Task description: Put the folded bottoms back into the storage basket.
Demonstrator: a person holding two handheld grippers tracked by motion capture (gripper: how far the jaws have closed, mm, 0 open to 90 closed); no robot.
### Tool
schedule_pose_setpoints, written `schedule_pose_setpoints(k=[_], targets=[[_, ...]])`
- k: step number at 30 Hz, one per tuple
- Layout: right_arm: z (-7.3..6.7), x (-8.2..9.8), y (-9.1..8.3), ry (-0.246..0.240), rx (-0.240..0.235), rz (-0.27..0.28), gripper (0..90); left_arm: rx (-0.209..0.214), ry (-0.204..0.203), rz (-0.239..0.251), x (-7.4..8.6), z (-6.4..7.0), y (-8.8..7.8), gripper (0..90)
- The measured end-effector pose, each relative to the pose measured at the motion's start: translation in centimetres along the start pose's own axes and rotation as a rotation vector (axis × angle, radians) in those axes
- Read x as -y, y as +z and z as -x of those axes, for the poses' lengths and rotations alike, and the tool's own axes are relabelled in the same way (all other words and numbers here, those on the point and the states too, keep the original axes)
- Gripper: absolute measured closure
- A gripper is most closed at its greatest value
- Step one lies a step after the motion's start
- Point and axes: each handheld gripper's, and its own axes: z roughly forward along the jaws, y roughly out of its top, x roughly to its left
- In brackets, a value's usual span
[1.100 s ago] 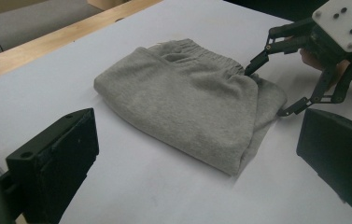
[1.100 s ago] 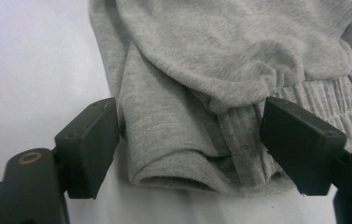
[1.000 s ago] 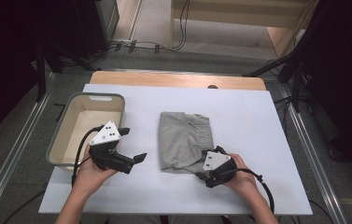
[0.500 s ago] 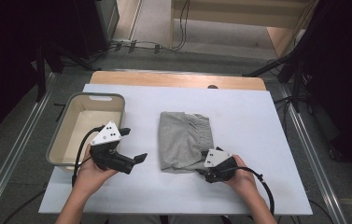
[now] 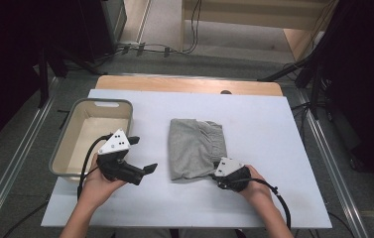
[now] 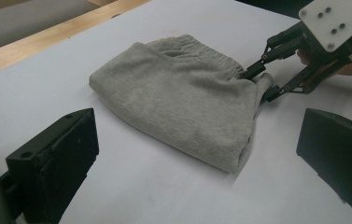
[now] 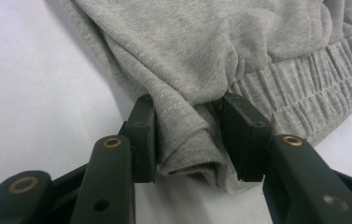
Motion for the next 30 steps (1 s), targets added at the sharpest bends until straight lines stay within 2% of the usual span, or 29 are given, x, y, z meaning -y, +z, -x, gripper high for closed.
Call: schedule_pose_setpoints(k=[5, 9, 14, 16, 18, 23, 25, 30], targets=[[0.2, 0.1, 0.0, -0.002, -0.01, 0.011, 55.7, 0.004, 0.0, -0.006, 0.0, 0.1, 0.1, 0.0], [0.3, 0.5, 0.1, 0.03, -0.015, 0.033, 54.6, 0.006, 0.002, -0.004, 0.0, 0.2, 0.3, 0.0], [0.3, 0.8, 0.1, 0.044, -0.014, 0.059, 54.5, 0.011, 0.008, -0.016, 0.0, 0.3, 0.5, 0.0], [0.1, 0.6, 0.1, 0.023, 0.007, 0.051, 60.1, 0.011, 0.007, -0.015, 0.0, 0.4, 0.6, 0.0], [0.0, 0.6, 0.1, 0.021, 0.015, 0.05, 61.7, 0.012, 0.007, -0.017, 0.0, 0.4, 0.7, 0.0], [0.2, 0.5, 0.0, 0.027, 0.028, 0.06, 72.5, 0.015, 0.006, -0.015, 0.0, 0.6, 1.0, 0.0], [0.2, 0.4, -0.1, 0.017, 0.038, 0.061, 73.4, 0.014, 0.011, -0.022, 0.0, 0.7, 1.3, 0.0], [0.5, 0.5, -0.2, 0.048, 0.015, 0.079, 73.7, 0.02, 0.001, -0.025, 0.0, 0.8, 1.6, 0.0]])
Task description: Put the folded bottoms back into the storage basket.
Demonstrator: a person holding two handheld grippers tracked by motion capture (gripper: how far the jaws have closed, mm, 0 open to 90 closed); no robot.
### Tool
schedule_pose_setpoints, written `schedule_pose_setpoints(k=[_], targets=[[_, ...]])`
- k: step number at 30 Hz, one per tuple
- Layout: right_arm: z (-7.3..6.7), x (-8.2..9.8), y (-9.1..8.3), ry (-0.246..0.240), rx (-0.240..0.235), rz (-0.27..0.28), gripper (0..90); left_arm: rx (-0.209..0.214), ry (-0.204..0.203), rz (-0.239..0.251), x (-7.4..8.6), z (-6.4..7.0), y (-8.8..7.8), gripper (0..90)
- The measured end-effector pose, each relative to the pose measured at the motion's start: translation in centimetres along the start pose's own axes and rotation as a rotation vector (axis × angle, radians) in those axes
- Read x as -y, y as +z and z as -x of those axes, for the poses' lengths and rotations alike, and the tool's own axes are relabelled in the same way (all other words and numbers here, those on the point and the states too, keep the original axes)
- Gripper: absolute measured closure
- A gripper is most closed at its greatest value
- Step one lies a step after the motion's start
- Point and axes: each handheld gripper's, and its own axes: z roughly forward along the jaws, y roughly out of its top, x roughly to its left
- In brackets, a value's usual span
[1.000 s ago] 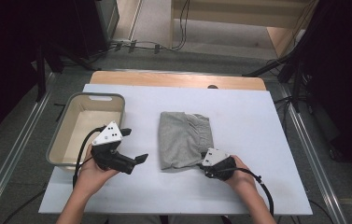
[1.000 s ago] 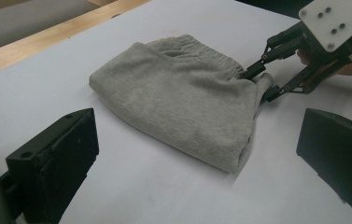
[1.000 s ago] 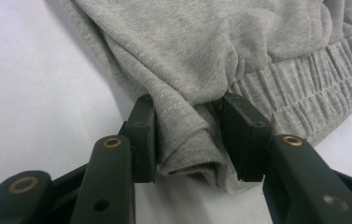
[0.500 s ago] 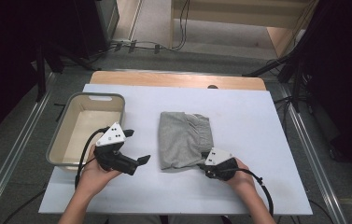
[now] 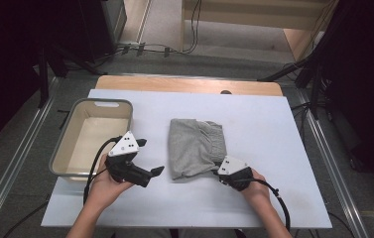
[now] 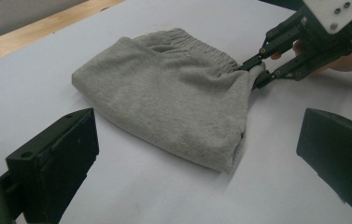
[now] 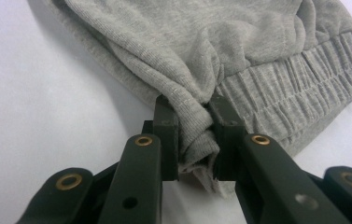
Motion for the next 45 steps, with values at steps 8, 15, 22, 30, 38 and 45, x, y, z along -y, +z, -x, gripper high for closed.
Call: schedule_pose_setpoints(k=[8, 15, 22, 30, 38, 45], targets=[[0.4, 0.1, 0.0, 0.028, -0.026, 0.013, 73.8, -0.004, -0.016, 0.005, -0.1, 0.1, 0.3, 0.0], [0.7, 0.3, 0.0, 0.046, -0.047, 0.015, 73.8, -0.001, -0.033, -0.004, -0.5, 0.1, 1.1, 0.0], [0.8, 0.3, 0.0, 0.055, -0.06, 0.02, 73.7, -0.009, -0.055, 0.001, -1.2, -0.2, 2.0, 0.0], [0.9, 0.4, 0.1, 0.057, -0.069, 0.029, 73.6, -0.027, -0.094, -0.02, -2.1, -0.8, 4.0, 0.0], [1.0, 0.5, 0.1, 0.059, -0.072, 0.031, 73.6, -0.039, -0.129, -0.041, -2.6, -1.5, 5.4, 0.0], [1.1, 0.5, 0.1, 0.063, -0.074, 0.035, 73.6, -0.057, -0.155, -0.059, -3.1, -2.1, 6.4, 0.0]])
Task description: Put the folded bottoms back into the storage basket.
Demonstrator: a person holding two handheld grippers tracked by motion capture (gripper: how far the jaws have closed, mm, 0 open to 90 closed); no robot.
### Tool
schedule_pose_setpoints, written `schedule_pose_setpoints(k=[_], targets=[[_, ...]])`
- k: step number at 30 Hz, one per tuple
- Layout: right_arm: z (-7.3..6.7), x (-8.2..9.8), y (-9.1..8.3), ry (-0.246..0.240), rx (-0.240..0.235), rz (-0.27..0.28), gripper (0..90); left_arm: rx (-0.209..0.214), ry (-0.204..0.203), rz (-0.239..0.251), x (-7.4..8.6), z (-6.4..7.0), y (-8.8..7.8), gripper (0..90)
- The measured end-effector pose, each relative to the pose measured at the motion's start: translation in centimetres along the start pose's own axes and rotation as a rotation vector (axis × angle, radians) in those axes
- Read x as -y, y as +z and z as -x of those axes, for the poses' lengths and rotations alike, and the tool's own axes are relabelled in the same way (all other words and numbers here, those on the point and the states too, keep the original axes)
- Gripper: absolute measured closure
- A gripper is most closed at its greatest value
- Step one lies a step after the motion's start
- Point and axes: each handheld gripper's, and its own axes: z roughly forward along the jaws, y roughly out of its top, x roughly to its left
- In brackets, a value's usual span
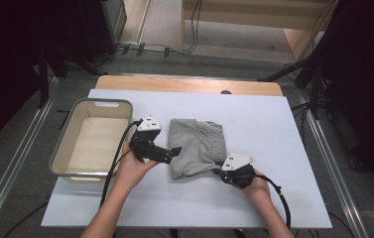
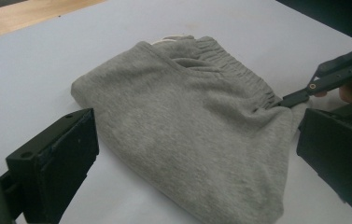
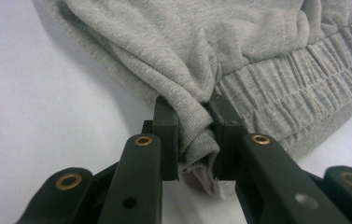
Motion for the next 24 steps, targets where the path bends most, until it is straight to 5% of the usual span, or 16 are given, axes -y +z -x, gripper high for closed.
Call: schedule_pose_setpoints(k=[24], targets=[[0.2, 0.0, 0.0, 0.002, -0.012, 0.0, 73.6, 0.002, -0.156, -0.059, -1.9, -2.1, 3.4, 0.0]])
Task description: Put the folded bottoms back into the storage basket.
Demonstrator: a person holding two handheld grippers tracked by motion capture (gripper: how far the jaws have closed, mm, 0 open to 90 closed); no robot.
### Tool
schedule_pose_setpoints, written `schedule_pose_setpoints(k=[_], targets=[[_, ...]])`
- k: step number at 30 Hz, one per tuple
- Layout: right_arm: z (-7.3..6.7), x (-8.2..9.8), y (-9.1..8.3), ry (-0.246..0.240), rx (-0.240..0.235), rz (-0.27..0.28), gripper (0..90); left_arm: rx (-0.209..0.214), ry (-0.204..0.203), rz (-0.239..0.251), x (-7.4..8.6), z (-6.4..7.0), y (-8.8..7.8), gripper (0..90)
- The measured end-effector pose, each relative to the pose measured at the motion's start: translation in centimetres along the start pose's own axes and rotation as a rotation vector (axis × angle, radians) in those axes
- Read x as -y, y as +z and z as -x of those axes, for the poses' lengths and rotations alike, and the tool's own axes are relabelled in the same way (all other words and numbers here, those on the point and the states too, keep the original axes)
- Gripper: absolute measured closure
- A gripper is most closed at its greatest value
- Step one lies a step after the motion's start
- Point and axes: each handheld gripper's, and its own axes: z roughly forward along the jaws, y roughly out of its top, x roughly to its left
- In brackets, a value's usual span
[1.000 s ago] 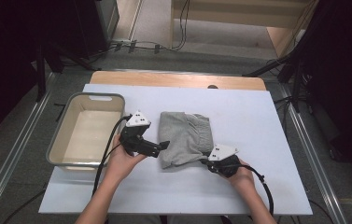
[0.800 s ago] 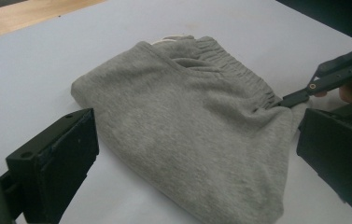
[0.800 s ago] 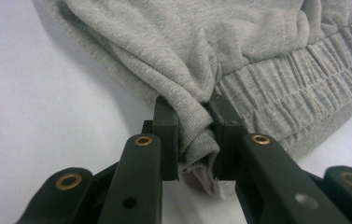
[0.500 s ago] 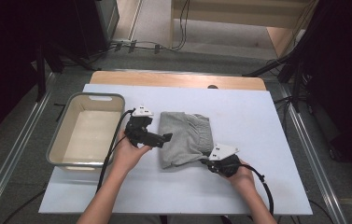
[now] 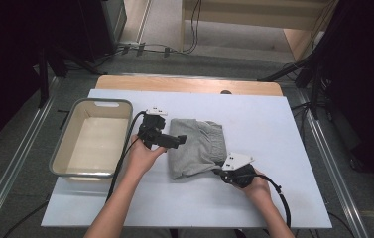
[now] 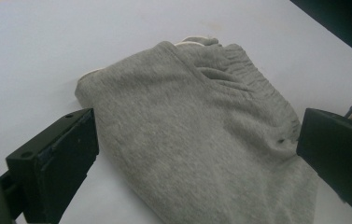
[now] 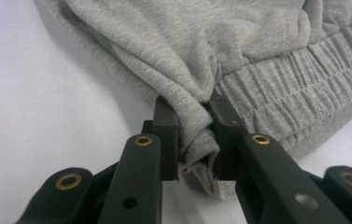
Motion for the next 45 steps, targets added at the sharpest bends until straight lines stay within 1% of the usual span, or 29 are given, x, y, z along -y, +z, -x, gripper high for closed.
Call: schedule_pose_setpoints(k=[2, 4, 5, 11, 12, 17, 22, 27, 29, 33, 36, 41, 45], targets=[[0.0, 0.0, 0.0, 0.001, -0.001, 0.001, 73.5, -0.003, -0.013, -0.006, -0.2, -0.2, 0.3, 0.0], [0.0, 0.0, 0.0, 0.001, -0.002, 0.002, 73.5, -0.02, -0.024, -0.02, -0.5, -0.4, 0.6, 0.0], [0.0, 0.0, 0.0, 0.003, -0.004, 0.001, 73.5, -0.022, -0.034, -0.022, -0.6, -0.6, 0.8, 0.0], [0.1, 0.0, 0.0, 0.003, -0.005, 0.001, 73.4, -0.013, -0.087, -0.044, -1.0, -1.4, 1.6, 0.0], [0.1, 0.0, 0.0, 0.002, -0.006, 0.002, 73.4, -0.005, -0.095, -0.043, -1.1, -1.6, 1.8, 0.0], [0.1, 0.0, 0.0, 0.001, -0.006, 0.004, 73.4, 0.005, -0.14, -0.038, -1.2, -2.4, 2.2, 0.0], [0.2, 0.0, 0.0, 0.002, -0.009, 0.004, 73.4, 0.009, -0.169, -0.036, -1.2, -3.1, 2.7, 0.0], [0.2, 0.0, 0.0, 0.003, -0.01, 0.005, 73.3, 0.001, -0.182, -0.051, -1.1, -3.5, 3.4, 0.0], [0.2, 0.1, 0.0, 0.004, -0.01, 0.005, 73.3, -0.009, -0.184, -0.059, -1.1, -3.6, 3.7, 0.0], [0.2, 0.1, 0.0, 0.002, -0.01, 0.005, 73.3, -0.029, -0.192, -0.057, -1.1, -3.8, 4.2, 0.0], [0.2, 0.1, 0.0, 0.002, -0.011, 0.005, 73.3, -0.026, -0.204, -0.057, -1.0, -4.1, 4.4, 0.0], [0.2, 0.1, 0.0, 0.002, -0.012, 0.005, 73.2, -0.037, -0.217, -0.072, -1.0, -4.6, 5.1, 1.0], [0.2, 0.1, 0.0, 0.0, -0.012, 0.004, 73.2, -0.033, -0.222, -0.077, -1.0, -4.8, 5.5, 4.1]])
